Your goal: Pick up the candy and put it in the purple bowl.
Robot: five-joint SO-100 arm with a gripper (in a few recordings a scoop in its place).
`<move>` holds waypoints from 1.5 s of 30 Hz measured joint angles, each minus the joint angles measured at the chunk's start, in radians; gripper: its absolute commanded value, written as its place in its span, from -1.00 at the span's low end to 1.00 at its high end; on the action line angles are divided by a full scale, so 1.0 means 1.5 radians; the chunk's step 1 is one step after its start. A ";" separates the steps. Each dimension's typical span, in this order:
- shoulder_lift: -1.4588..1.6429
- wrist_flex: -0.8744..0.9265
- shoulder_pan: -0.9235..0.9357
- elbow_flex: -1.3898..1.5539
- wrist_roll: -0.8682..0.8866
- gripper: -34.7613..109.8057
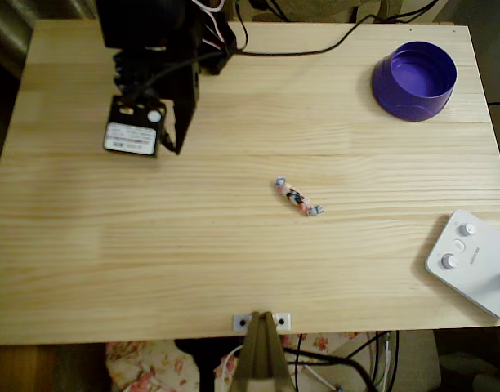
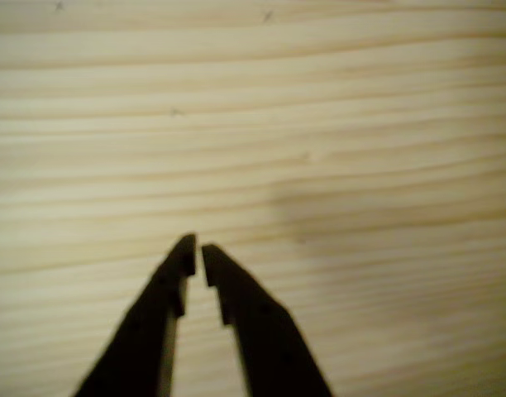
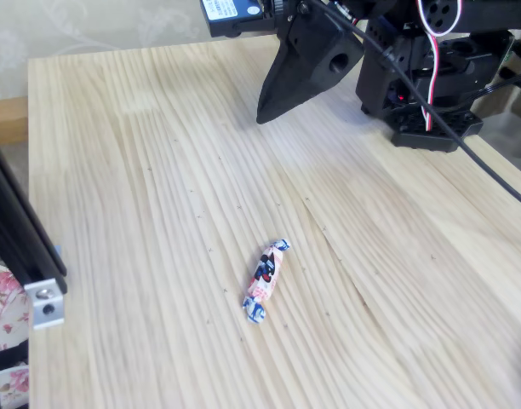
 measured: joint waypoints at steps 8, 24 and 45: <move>0.000 0.000 0.012 0.000 0.022 -0.53; 0.000 0.000 0.012 0.000 0.017 -0.53; 0.000 0.000 0.012 0.000 0.017 -0.53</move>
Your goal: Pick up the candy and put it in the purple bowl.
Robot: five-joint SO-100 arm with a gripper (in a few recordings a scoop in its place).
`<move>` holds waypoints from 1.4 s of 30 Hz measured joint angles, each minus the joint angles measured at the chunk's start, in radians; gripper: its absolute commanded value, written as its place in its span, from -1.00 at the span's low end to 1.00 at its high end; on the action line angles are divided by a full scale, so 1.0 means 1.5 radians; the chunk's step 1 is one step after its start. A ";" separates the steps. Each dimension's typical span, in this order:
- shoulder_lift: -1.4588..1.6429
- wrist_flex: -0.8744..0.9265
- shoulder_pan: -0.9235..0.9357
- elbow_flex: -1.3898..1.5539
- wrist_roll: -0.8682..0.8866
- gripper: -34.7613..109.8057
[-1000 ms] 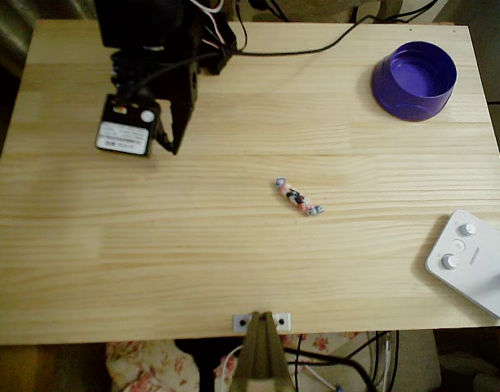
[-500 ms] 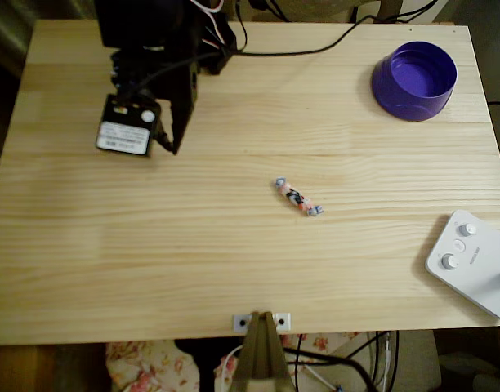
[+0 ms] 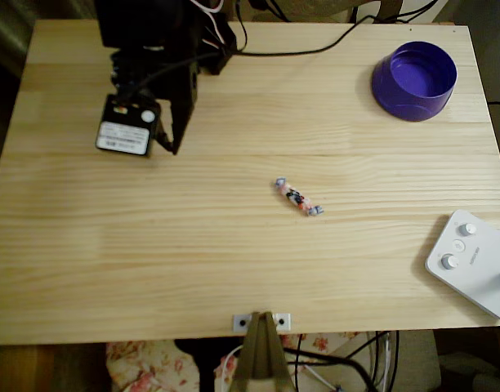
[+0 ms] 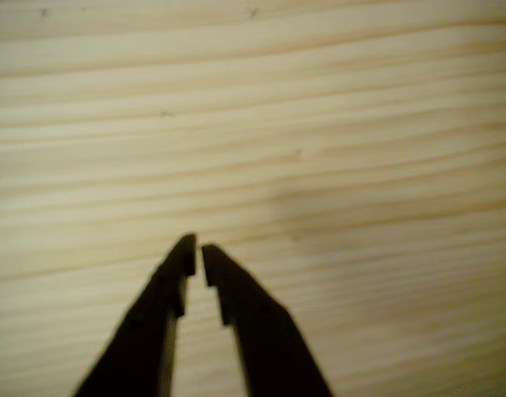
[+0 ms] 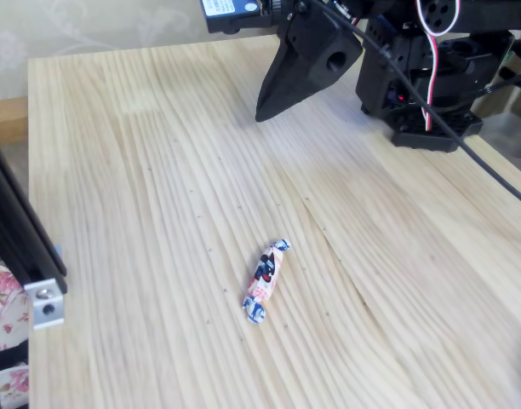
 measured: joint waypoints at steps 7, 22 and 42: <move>0.000 0.000 -0.016 0.000 -0.018 -0.53; 0.000 0.000 -0.045 0.000 -0.039 -0.53; -0.117 0.064 -0.130 -0.114 -0.009 -0.53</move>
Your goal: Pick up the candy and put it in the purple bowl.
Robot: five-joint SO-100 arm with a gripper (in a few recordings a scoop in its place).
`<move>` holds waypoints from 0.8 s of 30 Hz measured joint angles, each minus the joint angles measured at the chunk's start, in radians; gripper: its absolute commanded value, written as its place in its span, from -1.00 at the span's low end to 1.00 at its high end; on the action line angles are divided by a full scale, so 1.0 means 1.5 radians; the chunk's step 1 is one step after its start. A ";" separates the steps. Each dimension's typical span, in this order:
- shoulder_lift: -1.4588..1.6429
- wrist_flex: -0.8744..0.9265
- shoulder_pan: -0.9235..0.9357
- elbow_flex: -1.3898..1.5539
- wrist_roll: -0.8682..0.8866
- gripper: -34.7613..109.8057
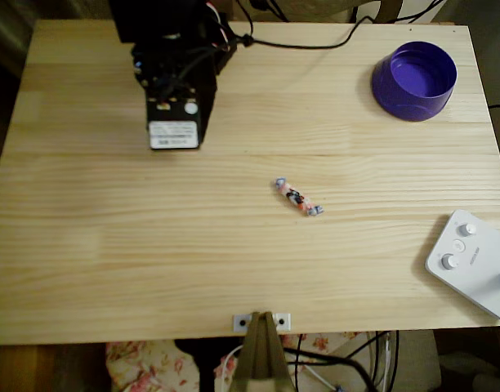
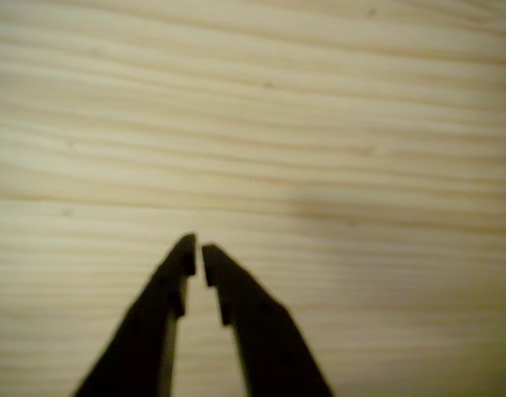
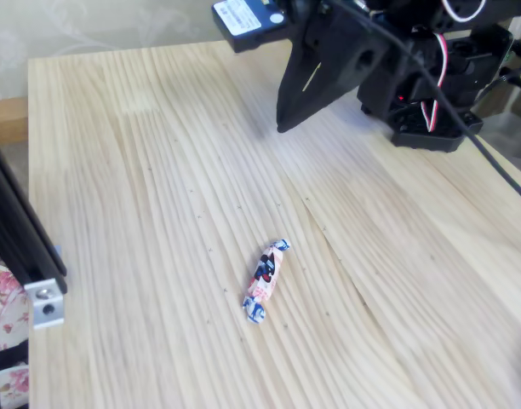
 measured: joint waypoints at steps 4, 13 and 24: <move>-0.099 -0.011 -0.033 -0.072 -0.002 -0.53; -0.319 -0.096 -0.134 -0.219 -0.119 -0.53; -0.559 -0.155 -0.214 -0.355 -0.143 -0.53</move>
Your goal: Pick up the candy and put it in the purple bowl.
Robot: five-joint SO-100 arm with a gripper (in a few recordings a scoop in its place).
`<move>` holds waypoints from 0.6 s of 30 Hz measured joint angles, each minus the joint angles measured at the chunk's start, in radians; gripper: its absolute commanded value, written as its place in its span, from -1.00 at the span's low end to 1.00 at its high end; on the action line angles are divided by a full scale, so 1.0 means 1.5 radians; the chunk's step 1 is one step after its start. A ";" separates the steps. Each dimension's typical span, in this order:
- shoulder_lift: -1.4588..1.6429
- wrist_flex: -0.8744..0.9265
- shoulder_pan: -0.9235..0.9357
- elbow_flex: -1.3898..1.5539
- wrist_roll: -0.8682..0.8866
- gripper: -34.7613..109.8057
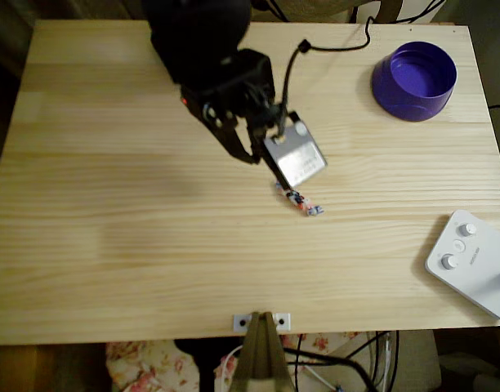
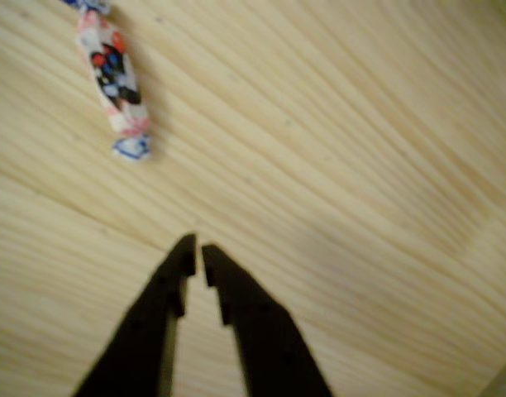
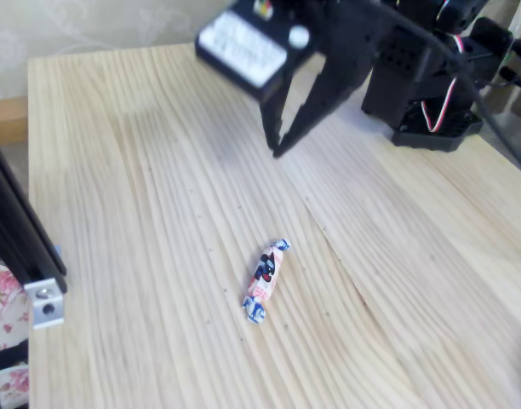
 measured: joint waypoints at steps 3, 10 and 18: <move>-0.046 -0.002 -0.016 -0.028 0.016 -0.53; -0.121 -0.027 -0.052 -0.058 0.035 -0.53; -0.205 -0.035 -0.105 -0.132 0.065 -0.53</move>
